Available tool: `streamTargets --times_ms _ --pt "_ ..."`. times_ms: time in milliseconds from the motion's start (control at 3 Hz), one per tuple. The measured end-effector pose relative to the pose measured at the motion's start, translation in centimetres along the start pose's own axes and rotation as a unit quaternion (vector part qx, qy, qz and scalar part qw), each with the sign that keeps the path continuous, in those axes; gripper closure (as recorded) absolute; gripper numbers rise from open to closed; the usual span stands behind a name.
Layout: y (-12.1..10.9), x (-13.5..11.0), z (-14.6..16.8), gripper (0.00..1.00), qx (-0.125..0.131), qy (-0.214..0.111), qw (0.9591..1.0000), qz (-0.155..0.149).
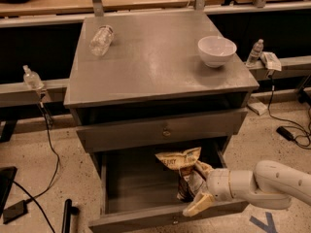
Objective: Place brown chip bag into middle drawer
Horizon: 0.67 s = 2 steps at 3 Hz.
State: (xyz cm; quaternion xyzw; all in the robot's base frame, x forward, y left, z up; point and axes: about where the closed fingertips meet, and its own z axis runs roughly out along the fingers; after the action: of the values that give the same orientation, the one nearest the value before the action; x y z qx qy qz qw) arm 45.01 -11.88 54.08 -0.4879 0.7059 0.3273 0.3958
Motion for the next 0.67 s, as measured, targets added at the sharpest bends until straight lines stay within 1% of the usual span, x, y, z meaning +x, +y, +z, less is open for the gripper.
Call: streamTargets --times_ms 333,667 --pt "-0.3 0.5 1.7 0.00 -0.010 0.032 0.9994 0.006" --pt "-0.6 0.3 3.5 0.00 -0.018 0.018 0.9996 0.009"
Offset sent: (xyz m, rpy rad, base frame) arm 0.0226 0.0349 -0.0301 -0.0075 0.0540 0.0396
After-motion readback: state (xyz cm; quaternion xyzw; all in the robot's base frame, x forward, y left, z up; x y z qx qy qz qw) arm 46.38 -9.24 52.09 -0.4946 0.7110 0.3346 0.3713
